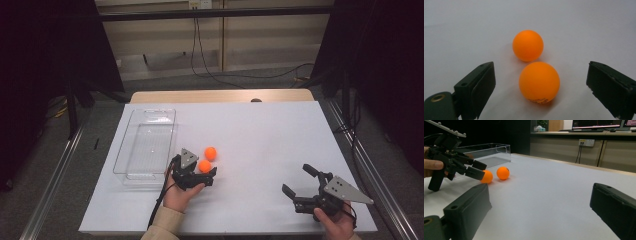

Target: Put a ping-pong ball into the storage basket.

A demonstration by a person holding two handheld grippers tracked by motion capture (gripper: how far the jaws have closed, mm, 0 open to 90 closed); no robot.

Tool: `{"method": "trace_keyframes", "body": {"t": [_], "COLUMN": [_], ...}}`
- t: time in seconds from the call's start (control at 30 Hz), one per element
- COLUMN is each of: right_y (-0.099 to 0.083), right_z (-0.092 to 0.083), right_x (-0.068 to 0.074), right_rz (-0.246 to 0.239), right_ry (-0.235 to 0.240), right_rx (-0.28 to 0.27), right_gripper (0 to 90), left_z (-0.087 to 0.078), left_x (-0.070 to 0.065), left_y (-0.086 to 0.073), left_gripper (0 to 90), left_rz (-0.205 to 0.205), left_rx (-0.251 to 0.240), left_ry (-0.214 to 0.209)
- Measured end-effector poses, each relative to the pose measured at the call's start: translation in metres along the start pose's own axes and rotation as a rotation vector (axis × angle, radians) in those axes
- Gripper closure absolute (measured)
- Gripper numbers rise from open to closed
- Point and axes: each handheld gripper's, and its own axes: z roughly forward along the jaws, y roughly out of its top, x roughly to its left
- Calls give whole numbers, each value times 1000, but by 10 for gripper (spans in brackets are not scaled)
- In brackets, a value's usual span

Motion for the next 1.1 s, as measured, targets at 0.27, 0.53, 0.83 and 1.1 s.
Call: {"method": "trace_keyframes", "body": {"t": [0.27,0.53,0.83,1.1], "right_y": [0,0,0,0], "right_z": [0,0,0,0], "right_x": [0,0,0,0], "right_rz": [0,-1,-1,-2], "right_ry": [2,2,1,0], "right_rx": [-1,-1,-1,0], "right_gripper": [24,24,24,24], "left_z": [1,5,7,10], "left_x": [1,1,1,2], "left_y": [1,2,2,3], "left_gripper": [126,156,221,283], "left_rz": [-4,-8,-7,-10], "left_rx": [1,23,39,65], "left_ry": [6,4,4,1]}}
